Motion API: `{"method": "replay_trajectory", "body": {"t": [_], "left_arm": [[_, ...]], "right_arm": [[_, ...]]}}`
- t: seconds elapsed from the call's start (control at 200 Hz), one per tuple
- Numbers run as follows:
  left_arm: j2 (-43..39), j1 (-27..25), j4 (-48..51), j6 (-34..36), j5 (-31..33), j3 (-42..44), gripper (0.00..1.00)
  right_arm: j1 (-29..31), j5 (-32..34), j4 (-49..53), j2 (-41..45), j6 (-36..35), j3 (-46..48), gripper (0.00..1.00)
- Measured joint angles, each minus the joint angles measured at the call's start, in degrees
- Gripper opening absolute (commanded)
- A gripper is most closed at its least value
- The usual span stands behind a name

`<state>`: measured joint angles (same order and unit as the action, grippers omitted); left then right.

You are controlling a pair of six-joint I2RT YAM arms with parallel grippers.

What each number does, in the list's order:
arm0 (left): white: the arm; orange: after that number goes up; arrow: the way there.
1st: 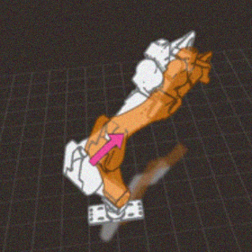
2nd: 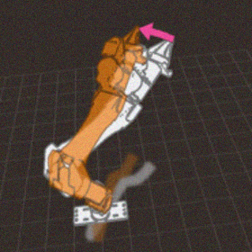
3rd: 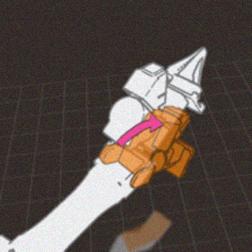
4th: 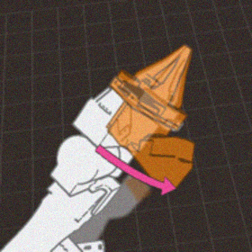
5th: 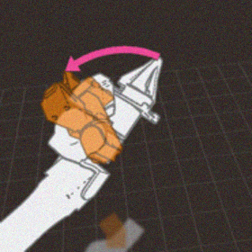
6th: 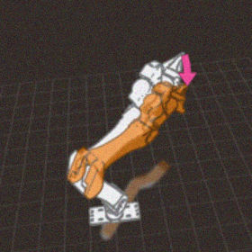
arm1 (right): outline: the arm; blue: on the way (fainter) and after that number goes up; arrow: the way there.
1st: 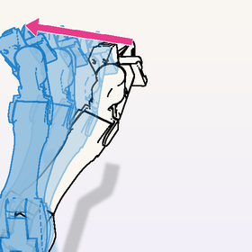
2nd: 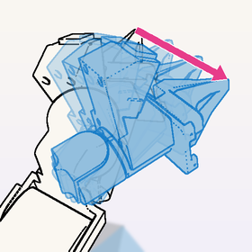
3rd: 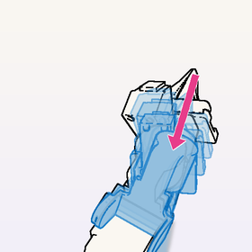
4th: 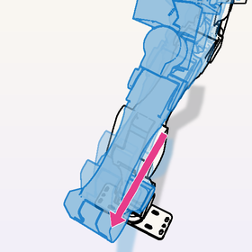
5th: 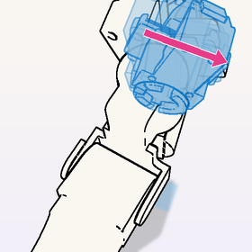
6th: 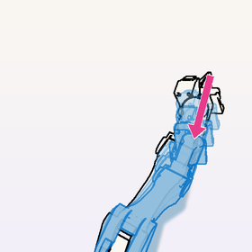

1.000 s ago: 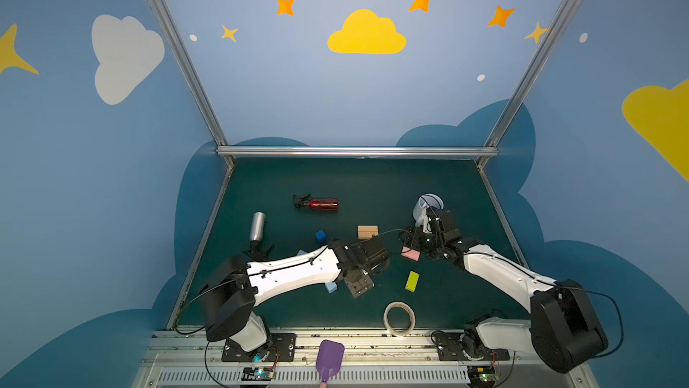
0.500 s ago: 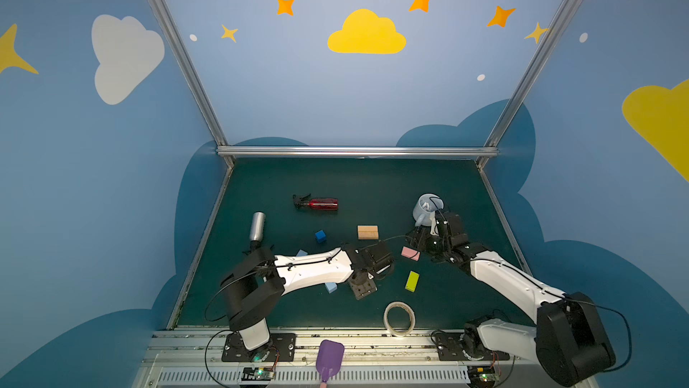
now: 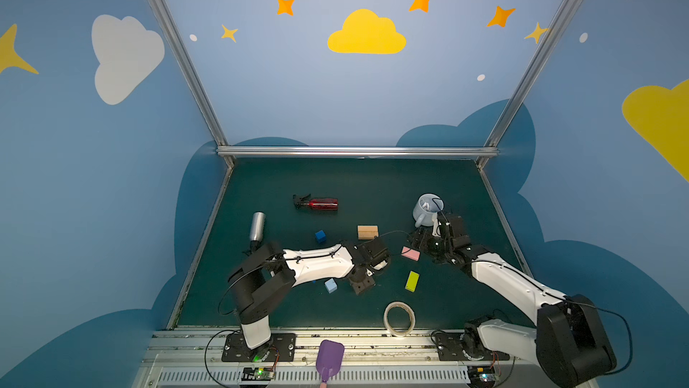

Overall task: Build the wood block tower
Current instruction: 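Lower the left gripper onto the light blue block and close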

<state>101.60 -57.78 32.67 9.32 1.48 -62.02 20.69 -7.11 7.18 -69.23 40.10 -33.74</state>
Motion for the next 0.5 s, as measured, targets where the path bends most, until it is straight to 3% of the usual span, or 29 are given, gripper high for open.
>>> {"method": "replay_trajectory", "body": {"t": [0.265,0.501], "left_arm": [[0.2,0.8,-0.7,-1.9,-2.1,0.9,0.43],[0.2,0.8,-0.2,-4.4,-2.3,0.9,0.39]], "right_arm": [[-0.3,0.0,-0.1,0.0,0.0,0.0,0.77],[-0.3,-0.3,-0.2,0.0,0.1,0.3,0.77]]}}
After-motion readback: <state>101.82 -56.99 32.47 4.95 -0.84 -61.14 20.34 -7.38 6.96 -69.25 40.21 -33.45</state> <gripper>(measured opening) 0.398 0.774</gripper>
